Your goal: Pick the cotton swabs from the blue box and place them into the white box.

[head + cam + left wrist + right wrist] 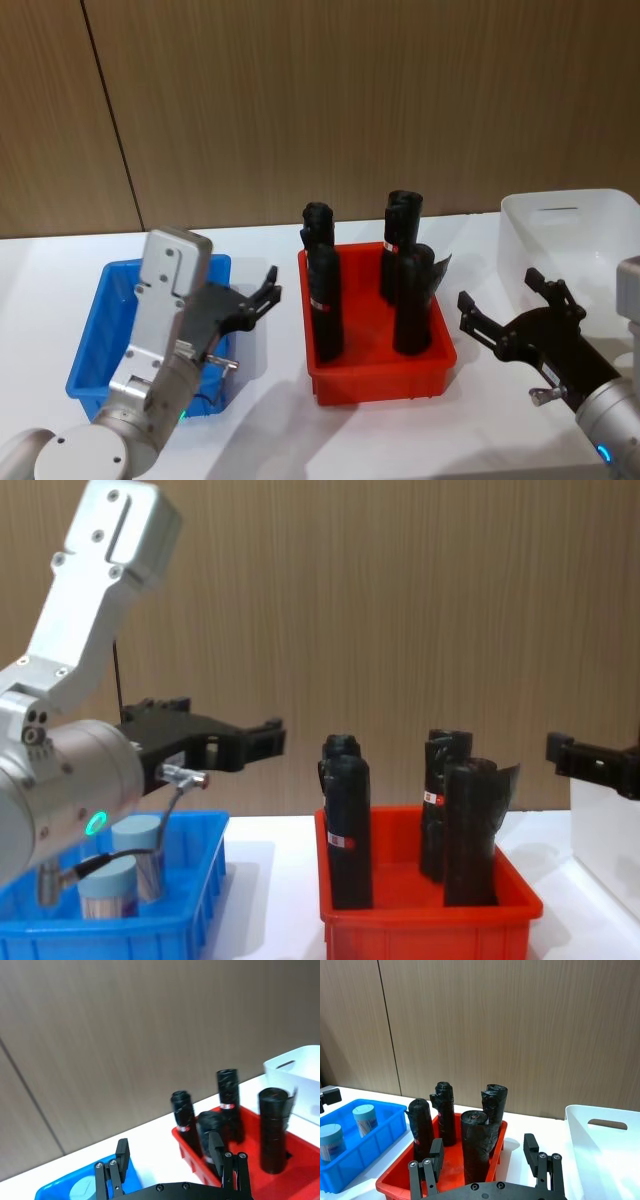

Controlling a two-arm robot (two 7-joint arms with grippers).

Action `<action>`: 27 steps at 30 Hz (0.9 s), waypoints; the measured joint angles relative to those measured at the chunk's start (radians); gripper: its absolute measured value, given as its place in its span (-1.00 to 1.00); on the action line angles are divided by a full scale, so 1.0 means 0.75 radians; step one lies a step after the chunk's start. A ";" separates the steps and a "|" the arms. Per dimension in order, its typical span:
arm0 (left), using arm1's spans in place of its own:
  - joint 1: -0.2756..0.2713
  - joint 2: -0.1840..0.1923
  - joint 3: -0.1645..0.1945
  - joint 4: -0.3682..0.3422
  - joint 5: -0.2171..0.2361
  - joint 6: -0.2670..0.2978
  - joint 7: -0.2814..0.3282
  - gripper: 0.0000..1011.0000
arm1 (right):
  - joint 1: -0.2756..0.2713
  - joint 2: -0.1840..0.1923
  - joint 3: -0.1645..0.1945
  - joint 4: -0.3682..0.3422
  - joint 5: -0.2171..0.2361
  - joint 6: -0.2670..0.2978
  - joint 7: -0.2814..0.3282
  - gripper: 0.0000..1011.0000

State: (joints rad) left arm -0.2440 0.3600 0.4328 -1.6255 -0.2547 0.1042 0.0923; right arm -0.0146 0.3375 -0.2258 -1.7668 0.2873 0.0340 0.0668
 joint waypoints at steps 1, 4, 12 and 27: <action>-0.002 -0.001 -0.008 0.005 -0.016 0.019 0.018 0.99 | 0.000 0.000 0.000 0.000 0.000 0.000 0.000 0.98; -0.008 -0.001 -0.023 0.020 -0.043 0.047 0.040 0.99 | 0.000 0.000 0.000 0.000 0.000 0.000 0.000 0.98; -0.023 0.003 -0.063 0.071 -0.118 0.108 0.077 0.99 | 0.000 0.000 0.000 0.000 0.000 0.000 0.000 0.98; -0.037 0.017 -0.127 0.166 -0.235 0.191 0.110 0.99 | 0.000 0.000 0.000 0.000 0.000 0.000 0.000 0.98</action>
State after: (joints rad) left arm -0.2720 0.3726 0.3376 -1.5009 -0.4309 0.2472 0.1747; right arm -0.0146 0.3375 -0.2258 -1.7668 0.2873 0.0340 0.0668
